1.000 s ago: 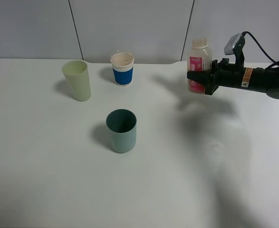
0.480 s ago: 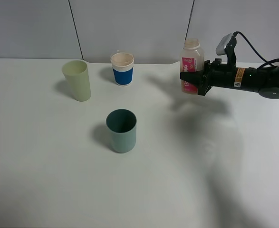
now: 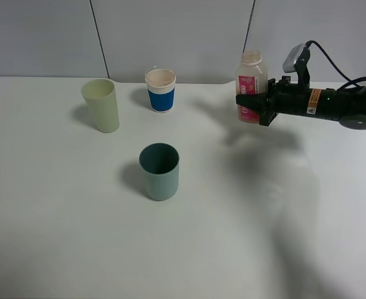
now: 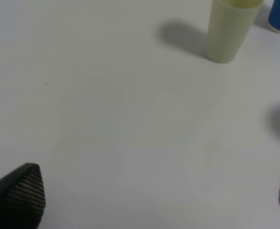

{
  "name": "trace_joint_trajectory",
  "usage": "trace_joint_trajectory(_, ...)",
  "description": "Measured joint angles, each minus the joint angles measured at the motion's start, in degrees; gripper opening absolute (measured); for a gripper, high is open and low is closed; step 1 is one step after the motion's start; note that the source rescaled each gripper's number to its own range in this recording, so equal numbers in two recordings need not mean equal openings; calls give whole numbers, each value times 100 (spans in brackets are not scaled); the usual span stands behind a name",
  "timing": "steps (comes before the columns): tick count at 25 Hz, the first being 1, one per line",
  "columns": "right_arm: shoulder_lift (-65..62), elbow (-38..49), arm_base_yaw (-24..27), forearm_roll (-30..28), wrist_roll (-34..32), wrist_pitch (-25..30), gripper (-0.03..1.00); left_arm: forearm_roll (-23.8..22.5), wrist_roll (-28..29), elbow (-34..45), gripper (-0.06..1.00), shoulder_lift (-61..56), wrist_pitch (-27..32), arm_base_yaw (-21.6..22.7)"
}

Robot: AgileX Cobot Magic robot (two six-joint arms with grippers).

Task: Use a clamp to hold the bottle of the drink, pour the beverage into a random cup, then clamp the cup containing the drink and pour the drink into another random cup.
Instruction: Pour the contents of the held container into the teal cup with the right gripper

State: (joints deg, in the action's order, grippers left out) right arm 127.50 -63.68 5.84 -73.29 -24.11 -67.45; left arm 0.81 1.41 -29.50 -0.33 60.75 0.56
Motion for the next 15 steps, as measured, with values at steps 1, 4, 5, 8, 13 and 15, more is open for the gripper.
trace_joint_trajectory(1, 0, 0, 0, 4, 34, 0, 4, 0, 0, 0, 100, 0, 0, 0)
trace_joint_trajectory(4, 0, 0, 0, 10, 113, 0, 4, 0, 0, 0, 100, 0, 0, 0)
trace_joint_trajectory(5, 0, 0, 0, 10, 142, -16, 4, 0, 0, 0, 100, 0, 0, 0)
trace_joint_trajectory(8, 0, 0, 0, 76, 377, -37, 4, 0, 0, 0, 100, 0, 0, 0)
trace_joint_trajectory(13, 0, 0, 0, 195, 604, -37, 4, 0, 0, 0, 100, 0, 0, 0)
trace_joint_trajectory(15, 0, 0, 0, 228, 757, -37, 4, 0, 0, 0, 100, 0, 0, 0)
